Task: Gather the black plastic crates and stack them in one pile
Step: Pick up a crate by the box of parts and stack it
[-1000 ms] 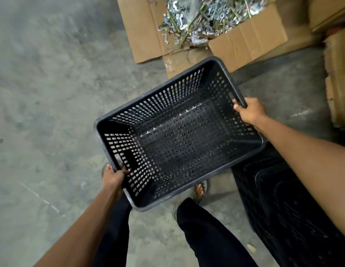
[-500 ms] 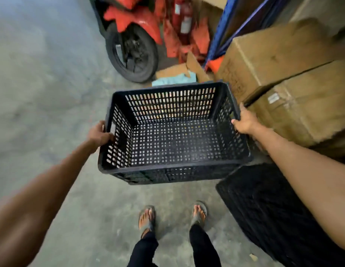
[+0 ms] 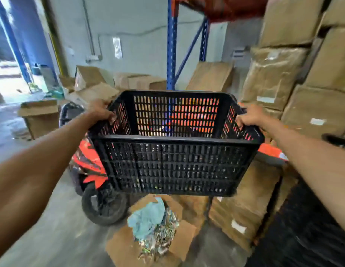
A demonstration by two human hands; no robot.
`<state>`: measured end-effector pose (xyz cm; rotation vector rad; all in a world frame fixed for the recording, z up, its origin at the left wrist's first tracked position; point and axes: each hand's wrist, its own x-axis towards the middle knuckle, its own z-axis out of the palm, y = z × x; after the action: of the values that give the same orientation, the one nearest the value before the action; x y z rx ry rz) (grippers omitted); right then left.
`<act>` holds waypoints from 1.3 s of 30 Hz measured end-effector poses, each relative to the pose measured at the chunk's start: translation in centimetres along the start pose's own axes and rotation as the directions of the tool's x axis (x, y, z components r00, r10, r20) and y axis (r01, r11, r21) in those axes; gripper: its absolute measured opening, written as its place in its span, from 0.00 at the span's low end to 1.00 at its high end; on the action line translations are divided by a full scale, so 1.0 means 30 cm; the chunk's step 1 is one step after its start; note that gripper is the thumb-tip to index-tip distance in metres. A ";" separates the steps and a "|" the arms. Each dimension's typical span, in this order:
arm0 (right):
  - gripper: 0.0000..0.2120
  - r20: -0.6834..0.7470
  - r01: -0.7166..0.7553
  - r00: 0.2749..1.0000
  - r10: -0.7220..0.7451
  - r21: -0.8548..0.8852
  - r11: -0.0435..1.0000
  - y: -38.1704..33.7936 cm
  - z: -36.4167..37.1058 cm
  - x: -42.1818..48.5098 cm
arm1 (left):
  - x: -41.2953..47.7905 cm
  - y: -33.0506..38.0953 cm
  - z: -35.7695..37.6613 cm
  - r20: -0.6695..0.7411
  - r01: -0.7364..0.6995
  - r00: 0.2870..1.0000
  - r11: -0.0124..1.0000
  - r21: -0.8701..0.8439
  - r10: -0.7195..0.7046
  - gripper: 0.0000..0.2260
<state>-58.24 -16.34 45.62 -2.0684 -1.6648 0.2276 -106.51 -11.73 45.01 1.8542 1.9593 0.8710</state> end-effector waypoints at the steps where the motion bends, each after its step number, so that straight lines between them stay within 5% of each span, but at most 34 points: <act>1: 0.18 -0.037 -0.006 0.999 0.006 0.006 1.000 -0.019 -0.122 -0.009 | 0.016 0.104 -0.074 -0.013 -0.047 0.999 0.999 -0.006 0.047 0.29; 10: 0.31 -0.285 -0.086 0.955 0.085 0.008 0.996 0.065 -0.831 -0.180 | 0.019 0.759 -0.319 -0.095 -0.376 0.918 0.921 0.104 0.385 0.25; 16: 0.21 -0.469 -0.241 0.871 0.147 -0.147 0.959 0.202 -1.119 -0.444 | -0.057 1.128 -0.244 -0.102 -0.527 0.842 0.848 0.051 0.530 0.26; 20: 0.27 -0.555 -0.379 0.807 0.202 -0.226 0.897 0.324 -1.250 -0.625 | -0.146 1.312 -0.097 -0.040 -0.581 0.813 0.813 -0.028 0.580 0.23; 25: 0.17 -0.567 -0.474 0.759 0.322 -0.141 0.869 0.561 -1.362 -0.787 | -0.322 1.511 0.120 0.052 -0.602 0.793 0.794 -0.089 0.607 0.18; 39: 0.25 -0.502 -0.529 0.778 0.377 -0.203 0.824 1.086 -1.566 -0.949 | -0.631 1.942 0.524 0.234 -0.576 0.775 0.808 -0.121 0.587 0.25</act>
<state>-17.42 -60.46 67.21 -2.5223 -0.9451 -0.3852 -48.79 -27.96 65.12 2.4557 1.1961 0.7540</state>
